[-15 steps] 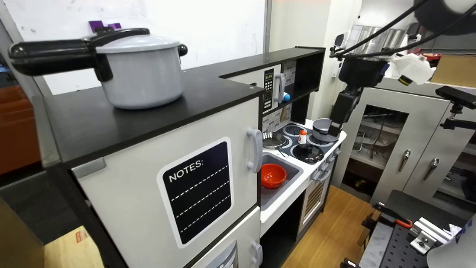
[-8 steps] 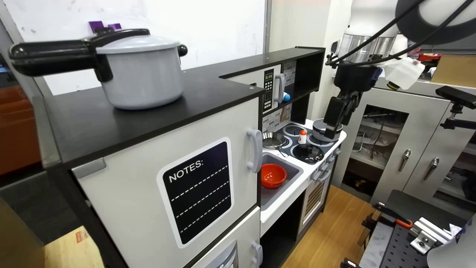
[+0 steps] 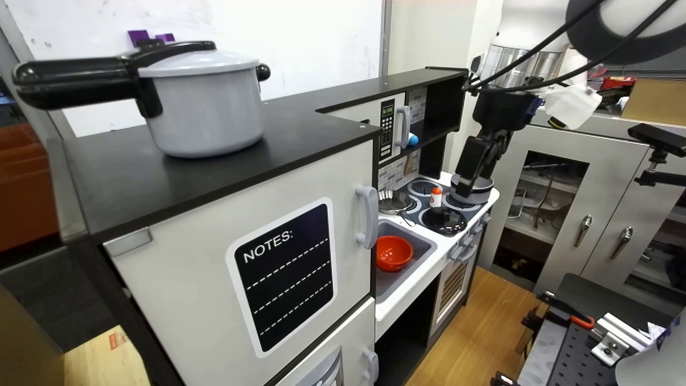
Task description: Use the black lid to cover the grey pot
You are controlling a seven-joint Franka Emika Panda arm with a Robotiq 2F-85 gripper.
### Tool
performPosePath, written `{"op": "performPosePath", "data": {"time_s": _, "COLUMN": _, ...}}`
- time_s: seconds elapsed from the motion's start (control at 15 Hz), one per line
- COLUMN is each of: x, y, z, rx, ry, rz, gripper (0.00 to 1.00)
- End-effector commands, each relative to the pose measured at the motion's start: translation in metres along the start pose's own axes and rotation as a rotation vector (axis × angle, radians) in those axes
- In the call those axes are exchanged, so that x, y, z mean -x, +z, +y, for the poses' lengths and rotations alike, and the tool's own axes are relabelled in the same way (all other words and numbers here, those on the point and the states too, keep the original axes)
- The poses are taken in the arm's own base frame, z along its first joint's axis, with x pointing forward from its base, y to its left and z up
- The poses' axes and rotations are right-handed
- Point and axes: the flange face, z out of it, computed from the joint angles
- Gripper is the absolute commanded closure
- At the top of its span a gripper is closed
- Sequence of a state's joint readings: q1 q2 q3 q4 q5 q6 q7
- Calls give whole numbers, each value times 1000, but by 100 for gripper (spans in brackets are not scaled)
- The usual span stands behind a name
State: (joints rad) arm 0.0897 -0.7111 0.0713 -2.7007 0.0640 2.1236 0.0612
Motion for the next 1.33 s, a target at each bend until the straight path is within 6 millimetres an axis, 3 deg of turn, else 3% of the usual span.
{"op": "performPosePath", "data": {"time_s": 0.0, "x": -21, "y": 13, "z": 16, "rx": 54, "ry": 52, "rz": 17, "gripper": 0}}
{"op": "performPosePath", "data": {"time_s": 0.53, "x": -40, "y": 48, "z": 70, "rx": 172, "ry": 196, "rz": -36, "gripper": 0}}
{"op": "performPosePath", "data": {"time_s": 0.93, "x": -59, "y": 68, "z": 104, "rx": 76, "ry": 250, "rz": -57, "gripper": 0}}
{"op": "performPosePath", "data": {"time_s": 1.0, "x": -48, "y": 64, "z": 95, "rx": 107, "ry": 241, "rz": -62, "gripper": 0}}
{"op": "performPosePath", "data": {"time_s": 1.27, "x": -55, "y": 69, "z": 104, "rx": 91, "ry": 256, "rz": -66, "gripper": 0}}
